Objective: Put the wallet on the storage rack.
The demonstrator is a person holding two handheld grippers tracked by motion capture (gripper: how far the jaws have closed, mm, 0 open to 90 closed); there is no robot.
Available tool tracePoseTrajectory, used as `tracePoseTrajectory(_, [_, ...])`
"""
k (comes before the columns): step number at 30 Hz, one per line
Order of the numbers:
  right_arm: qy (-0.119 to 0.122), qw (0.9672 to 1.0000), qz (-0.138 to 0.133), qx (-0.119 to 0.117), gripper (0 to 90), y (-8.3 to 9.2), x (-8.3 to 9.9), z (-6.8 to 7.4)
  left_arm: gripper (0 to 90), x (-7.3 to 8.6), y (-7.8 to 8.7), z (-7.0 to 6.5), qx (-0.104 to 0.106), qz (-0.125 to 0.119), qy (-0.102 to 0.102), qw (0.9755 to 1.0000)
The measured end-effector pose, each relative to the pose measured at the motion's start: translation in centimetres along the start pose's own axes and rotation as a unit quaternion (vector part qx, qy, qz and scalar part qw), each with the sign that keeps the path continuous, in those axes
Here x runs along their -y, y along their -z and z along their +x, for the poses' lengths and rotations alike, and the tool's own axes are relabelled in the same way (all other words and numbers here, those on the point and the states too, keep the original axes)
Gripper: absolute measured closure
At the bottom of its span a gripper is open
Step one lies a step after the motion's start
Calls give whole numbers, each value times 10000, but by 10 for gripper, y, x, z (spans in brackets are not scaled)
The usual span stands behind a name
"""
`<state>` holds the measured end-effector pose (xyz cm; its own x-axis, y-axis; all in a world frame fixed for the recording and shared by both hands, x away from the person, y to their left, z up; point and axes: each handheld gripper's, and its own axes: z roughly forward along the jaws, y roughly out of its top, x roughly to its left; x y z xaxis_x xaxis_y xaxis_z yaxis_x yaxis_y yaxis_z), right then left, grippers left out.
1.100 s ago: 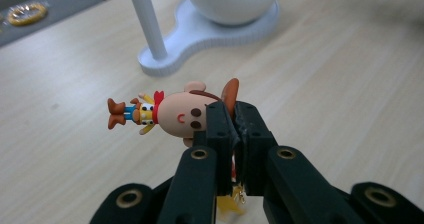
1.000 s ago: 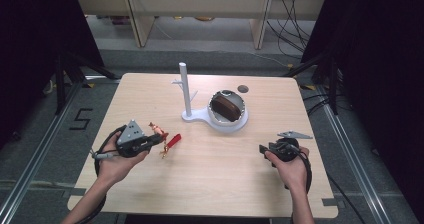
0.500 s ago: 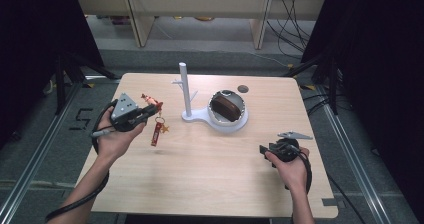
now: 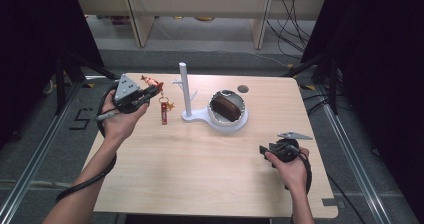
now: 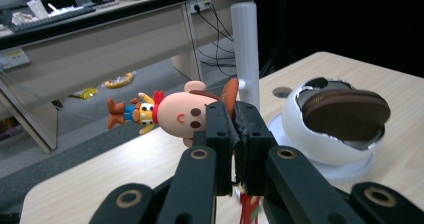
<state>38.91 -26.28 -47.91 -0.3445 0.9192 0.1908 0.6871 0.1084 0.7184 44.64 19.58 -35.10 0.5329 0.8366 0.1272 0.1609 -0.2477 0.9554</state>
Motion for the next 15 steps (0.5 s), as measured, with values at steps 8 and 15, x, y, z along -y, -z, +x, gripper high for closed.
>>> tracePoseTrajectory(8, [-27,10000,-33,-87,541,-2,1,0,855,-14,-11,0,-42,-121,-31,9999])
tracePoseTrajectory(15, [-5,10000,29,-53,540,-3,2,0,855,-22,-17,0,-55,-233,-7,9997])
